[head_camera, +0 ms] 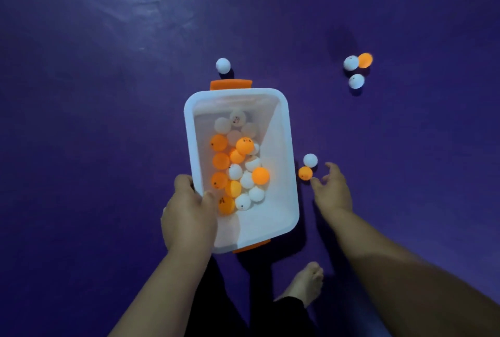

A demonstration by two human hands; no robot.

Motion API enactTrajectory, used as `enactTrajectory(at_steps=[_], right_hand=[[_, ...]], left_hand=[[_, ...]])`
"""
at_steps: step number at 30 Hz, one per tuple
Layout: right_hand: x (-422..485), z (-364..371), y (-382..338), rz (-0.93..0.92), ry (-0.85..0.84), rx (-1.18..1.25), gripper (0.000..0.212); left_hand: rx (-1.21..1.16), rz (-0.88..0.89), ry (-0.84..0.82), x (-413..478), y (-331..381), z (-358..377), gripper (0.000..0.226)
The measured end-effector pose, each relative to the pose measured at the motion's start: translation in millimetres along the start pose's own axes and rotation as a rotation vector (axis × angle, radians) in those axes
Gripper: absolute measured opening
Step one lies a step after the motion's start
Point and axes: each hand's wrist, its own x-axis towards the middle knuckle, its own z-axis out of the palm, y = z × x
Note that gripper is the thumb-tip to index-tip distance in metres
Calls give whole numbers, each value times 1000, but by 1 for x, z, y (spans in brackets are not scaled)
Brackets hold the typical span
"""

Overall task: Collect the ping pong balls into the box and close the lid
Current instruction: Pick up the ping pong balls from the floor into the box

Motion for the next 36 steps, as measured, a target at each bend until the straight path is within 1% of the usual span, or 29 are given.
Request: enactTrajectory(at_steps=[4,8,10,13,17,21,24,26,29,31,34,36], right_hand=[[27,37,-1,55,88,-166,68],[49,64,-2,89,151,-214,70],[58,74,-4,81,138,-229,66],[68,80,-3,36,103,-229,52],[59,63,-10,-24,111,-178,39],[18,24,-33,-185,194,25,42],[-33,-8,-60,-367,152,110,48],[-64,-25,-78,-523,80,79,56],[-88,-32,-100,-723,-61,-107,73],[-92,-28,-109,-804,-65,-157,78],[-96,-20,-128,-826,-31,-44,67],[-99,-13,-144,-888,-33,8,60]], left_hand=[[-7,4,-13,28,-11,10,10],[-30,-4,-6,46,-22,17,12],[-44,-5,2,54,-24,18,11],[-41,14,19,61,-23,20,11],[-58,2,26,56,-20,16,12],[-87,-57,29,36,-17,3,13],[-101,-100,13,19,-15,-10,13],[-128,-131,12,11,-11,-18,13],[-172,-159,18,3,-4,-25,14],[-192,-158,39,1,-1,-28,14],[-216,-169,59,0,2,-36,16],[-239,-181,75,2,0,-42,16]])
